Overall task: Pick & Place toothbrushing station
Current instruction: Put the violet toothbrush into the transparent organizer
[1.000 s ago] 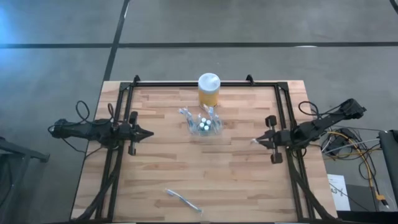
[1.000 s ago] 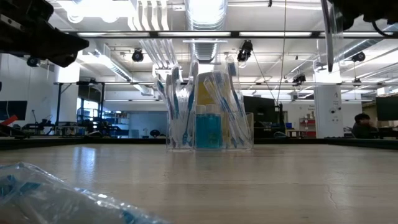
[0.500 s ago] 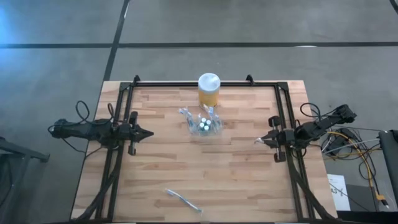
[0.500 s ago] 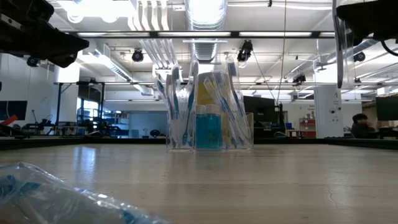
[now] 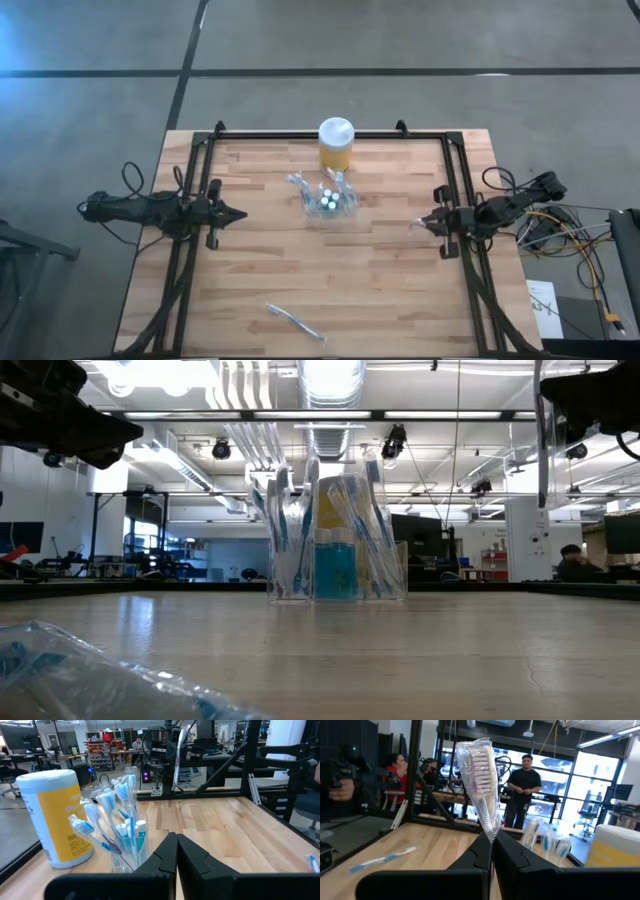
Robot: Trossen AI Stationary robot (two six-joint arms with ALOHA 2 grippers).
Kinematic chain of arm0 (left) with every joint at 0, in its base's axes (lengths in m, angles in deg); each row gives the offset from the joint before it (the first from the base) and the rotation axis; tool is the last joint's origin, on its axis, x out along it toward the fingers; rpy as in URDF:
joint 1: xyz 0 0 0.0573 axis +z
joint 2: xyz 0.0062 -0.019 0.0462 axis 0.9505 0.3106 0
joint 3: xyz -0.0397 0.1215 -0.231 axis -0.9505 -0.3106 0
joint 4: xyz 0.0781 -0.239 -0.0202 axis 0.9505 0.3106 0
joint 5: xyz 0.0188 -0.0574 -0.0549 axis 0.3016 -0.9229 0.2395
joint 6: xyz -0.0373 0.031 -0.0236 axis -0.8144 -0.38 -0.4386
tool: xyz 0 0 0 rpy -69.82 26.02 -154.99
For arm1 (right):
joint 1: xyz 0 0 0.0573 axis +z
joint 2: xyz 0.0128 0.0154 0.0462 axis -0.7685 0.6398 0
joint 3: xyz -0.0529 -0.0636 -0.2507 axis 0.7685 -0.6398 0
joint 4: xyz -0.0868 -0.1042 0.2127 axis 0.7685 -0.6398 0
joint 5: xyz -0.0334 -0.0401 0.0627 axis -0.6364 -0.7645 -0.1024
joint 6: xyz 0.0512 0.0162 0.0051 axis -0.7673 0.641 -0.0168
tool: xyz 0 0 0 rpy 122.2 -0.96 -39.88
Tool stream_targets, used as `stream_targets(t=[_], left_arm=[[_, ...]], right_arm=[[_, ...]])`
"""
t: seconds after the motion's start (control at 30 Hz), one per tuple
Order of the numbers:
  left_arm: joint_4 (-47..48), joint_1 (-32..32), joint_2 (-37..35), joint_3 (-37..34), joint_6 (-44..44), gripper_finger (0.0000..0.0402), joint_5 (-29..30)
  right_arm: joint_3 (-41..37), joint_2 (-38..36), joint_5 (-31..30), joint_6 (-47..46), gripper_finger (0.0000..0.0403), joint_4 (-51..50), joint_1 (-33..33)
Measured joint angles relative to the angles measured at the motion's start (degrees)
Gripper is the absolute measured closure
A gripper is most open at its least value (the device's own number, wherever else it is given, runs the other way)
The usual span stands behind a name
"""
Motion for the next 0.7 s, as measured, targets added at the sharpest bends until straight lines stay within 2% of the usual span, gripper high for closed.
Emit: stream_targets(t=[0.17,0.3,0.5,0.6,0.7], left_arm=[[0.0,0.0,0.0,0.0,0.0,0.0394,0.0],[0.1,0.0,0.0,0.0,0.0,0.0394,0.0],[0.0,0.0,0.0,0.0,0.2,0.0394,0.0],[0.0,0.0,0.0,0.0,0.4,0.0394,0.0],[0.0,0.0,0.0,0.0,0.2,0.0394,0.0]], right_arm=[[0.0,-0.8,-0.6,0.0,0.0395,-1.3,0.0],[0.0,-0.8,-5.0,0.0,0.0395,-2.0,0.0],[0.0,0.2,-5.8,-0.2,0.0395,7.8,-0.1],[0.0,3.5,-5.6,0.8,0.0395,14.3,-0.1],[1.4,8.7,-5.7,0.9,0.0395,15.7,-0.2]])
